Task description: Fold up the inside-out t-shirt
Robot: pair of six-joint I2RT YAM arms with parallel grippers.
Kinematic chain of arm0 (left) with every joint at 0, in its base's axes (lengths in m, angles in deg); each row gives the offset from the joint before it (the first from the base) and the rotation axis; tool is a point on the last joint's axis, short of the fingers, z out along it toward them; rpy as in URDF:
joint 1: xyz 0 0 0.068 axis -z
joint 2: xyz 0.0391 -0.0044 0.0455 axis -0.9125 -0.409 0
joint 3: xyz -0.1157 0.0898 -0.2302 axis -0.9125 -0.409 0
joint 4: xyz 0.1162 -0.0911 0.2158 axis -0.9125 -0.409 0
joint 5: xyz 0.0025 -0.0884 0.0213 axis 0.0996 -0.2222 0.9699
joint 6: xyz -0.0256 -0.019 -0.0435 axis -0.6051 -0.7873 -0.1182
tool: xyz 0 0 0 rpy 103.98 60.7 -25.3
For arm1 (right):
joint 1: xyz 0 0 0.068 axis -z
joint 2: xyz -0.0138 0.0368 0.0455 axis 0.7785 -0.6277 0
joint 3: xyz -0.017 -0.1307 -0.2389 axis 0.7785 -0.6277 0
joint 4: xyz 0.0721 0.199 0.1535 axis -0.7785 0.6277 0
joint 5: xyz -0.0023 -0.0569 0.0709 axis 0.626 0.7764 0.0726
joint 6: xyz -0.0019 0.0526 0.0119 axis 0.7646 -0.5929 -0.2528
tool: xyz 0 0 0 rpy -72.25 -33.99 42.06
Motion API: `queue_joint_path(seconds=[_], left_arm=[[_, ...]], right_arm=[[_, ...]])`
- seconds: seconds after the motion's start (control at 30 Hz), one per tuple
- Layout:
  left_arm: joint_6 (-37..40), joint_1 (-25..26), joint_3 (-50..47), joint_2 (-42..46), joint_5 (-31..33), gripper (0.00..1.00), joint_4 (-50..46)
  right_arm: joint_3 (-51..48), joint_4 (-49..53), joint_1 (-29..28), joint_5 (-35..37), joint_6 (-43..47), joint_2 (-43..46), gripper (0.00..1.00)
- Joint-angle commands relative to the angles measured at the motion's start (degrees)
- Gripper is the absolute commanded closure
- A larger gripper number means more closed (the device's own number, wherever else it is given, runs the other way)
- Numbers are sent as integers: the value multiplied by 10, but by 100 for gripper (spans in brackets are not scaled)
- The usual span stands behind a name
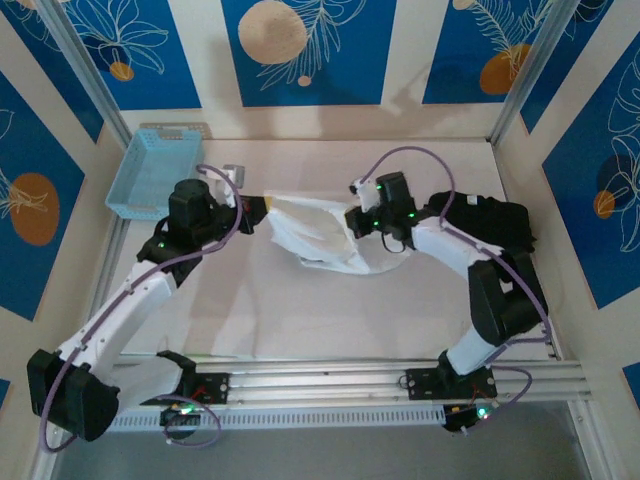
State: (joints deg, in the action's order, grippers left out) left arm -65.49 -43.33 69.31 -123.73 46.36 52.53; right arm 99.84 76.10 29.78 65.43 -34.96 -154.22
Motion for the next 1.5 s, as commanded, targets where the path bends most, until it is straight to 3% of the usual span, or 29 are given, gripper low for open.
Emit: queue_joint_path(seconds=[0.0, 0.07, 0.23, 0.37, 0.43, 0.53, 0.63, 0.83, 0.93, 1.07, 1.2, 1.33, 1.47], left_arm=[[58, -3, -48, -14, 238, 100, -60], [88, -3, -65, -36, 289, 100, -53], [122, 33, -80, -39, 306, 55, -61], [122, 118, -115, 39, 326, 41, -65], [120, 154, -139, 75, 272, 40, -38], [128, 191, -151, 68, 155, 41, 22], [159, 217, -127, 3, 85, 41, 49], [192, 227, -63, -123, 75, 46, 86], [206, 225, -44, -153, 114, 64, 82], [205, 215, -40, -167, 93, 96, 108], [185, 202, -28, -177, 25, 100, 124], [95, 170, -44, -152, -62, 100, 174], [-40, 148, -61, -121, -108, 100, 210]], right_arm=[[9, 44, 17, -268, -88, 79, 100], [-5, 45, 16, -349, -136, 95, 100], [-13, 65, 1, -402, -189, 86, 100], [-8, 70, 15, -407, -199, 68, 100], [-2, 70, 18, -408, -202, 61, 100], [4, 73, 21, -406, -201, 54, 100], [7, 74, 24, -403, -202, 53, 100], [14, 84, 27, -391, -198, 55, 100], [15, 88, 27, -385, -195, 54, 100], [18, 100, 28, -375, -184, 55, 100], [23, 104, 32, -368, -181, 57, 100], [67, 174, 32, -242, -160, 54, 100], [118, 233, 13, -11, -153, 49, 83]])
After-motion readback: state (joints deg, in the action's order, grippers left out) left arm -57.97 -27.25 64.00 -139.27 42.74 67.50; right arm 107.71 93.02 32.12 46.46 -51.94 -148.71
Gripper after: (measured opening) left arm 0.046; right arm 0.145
